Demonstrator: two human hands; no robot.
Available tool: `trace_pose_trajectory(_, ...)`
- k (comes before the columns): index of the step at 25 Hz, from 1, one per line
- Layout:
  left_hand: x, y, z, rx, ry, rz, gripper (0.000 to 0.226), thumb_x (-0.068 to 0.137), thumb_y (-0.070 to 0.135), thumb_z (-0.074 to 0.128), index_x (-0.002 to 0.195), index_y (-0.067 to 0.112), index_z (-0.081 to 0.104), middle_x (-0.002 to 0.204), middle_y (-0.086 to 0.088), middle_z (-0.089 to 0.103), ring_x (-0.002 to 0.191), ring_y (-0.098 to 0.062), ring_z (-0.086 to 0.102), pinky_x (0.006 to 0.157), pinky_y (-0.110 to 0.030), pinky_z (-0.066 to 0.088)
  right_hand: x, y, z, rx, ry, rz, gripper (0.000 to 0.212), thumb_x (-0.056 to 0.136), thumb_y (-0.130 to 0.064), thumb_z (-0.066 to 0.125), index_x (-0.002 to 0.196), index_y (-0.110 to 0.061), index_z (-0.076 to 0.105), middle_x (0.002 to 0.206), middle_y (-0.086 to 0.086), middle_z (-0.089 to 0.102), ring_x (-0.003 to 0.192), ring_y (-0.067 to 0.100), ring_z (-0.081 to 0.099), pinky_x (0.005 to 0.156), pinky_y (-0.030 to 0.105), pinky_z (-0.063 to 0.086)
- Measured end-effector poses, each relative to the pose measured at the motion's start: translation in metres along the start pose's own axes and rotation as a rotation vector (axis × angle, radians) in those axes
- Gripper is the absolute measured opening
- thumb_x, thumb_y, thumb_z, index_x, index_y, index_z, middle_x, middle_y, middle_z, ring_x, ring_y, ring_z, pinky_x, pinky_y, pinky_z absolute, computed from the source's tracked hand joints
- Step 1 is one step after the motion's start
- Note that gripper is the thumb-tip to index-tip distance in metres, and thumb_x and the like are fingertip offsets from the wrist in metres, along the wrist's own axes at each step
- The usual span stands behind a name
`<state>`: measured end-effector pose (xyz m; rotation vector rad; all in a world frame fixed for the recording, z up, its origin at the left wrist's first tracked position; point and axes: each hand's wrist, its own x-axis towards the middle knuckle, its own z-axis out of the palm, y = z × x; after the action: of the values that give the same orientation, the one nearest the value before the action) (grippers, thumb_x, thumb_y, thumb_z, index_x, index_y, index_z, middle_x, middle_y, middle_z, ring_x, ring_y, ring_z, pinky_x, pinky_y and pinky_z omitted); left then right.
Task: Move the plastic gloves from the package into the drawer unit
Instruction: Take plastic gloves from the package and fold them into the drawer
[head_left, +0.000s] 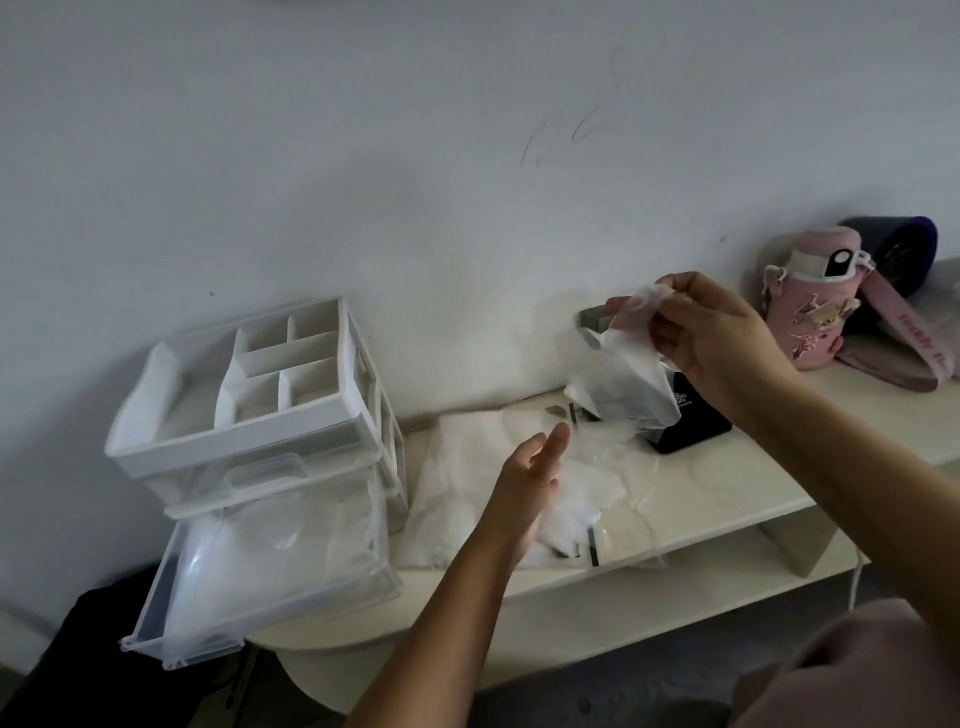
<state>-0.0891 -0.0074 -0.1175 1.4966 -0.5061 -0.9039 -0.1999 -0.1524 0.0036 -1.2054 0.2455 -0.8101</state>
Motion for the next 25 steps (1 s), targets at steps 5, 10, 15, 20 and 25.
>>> trace_pose_trajectory(5,0.004,0.001,0.013,-0.397,-0.098,-0.083,0.092,0.025,0.062,0.089,0.099,0.018,0.057,0.094,-0.001,0.057,0.094,-0.015,0.053,0.100,-0.034,0.038,-0.008,-0.008,0.015,0.177,0.000,0.040,0.023,0.098,0.001,0.034,0.083,-0.007,0.050,0.091,0.019,0.071,0.089,0.029,0.070,0.081,0.034,0.057)
trace_pose_trajectory(10,-0.008,0.013,0.012,-0.521,0.084,0.027,0.030,0.079,0.031,0.071,0.095,0.007,0.062,0.057,0.005,0.059,0.064,-0.009,0.058,0.079,-0.026,0.045,-0.004,0.000,0.009,0.154,0.072,0.051,0.018,0.097,0.001,0.039,0.084,-0.006,0.051,0.086,0.014,0.072,0.086,0.026,0.071,0.086,0.033,0.056)
trace_pose_trajectory(15,-0.042,0.046,-0.035,-0.093,0.287,0.182,0.016,0.083,0.015,0.071,0.070,0.010,0.062,0.062,-0.002,0.055,0.051,-0.008,0.052,0.052,-0.020,0.047,-0.005,0.012,-0.014,-0.711,-0.017,0.425,0.006,0.092,-0.006,0.054,0.096,-0.002,0.057,0.107,0.020,0.066,0.101,0.031,0.064,0.097,0.040,0.048)
trace_pose_trajectory(20,-0.086,0.088,-0.077,0.486,0.103,0.225,0.024,0.074,0.018,0.080,0.088,0.009,0.063,0.071,0.009,0.059,0.053,-0.003,0.050,0.045,-0.018,0.040,-0.022,0.022,0.008,-1.093,-0.603,0.423,0.071,0.077,-0.029,0.075,0.138,-0.030,0.038,0.138,-0.013,0.041,0.124,0.007,0.041,0.105,0.027,0.037)
trace_pose_trajectory(25,-0.129,0.114,-0.096,0.489,-0.002,0.278,0.040,0.074,0.006,0.079,0.107,0.016,0.058,0.090,0.002,0.070,0.069,0.003,0.061,0.054,-0.006,0.040,-0.041,0.025,0.080,-0.861,-0.773,0.250,0.063,0.066,-0.054,0.075,0.122,-0.034,0.056,0.126,-0.019,0.056,0.118,-0.002,0.049,0.102,0.024,0.037)
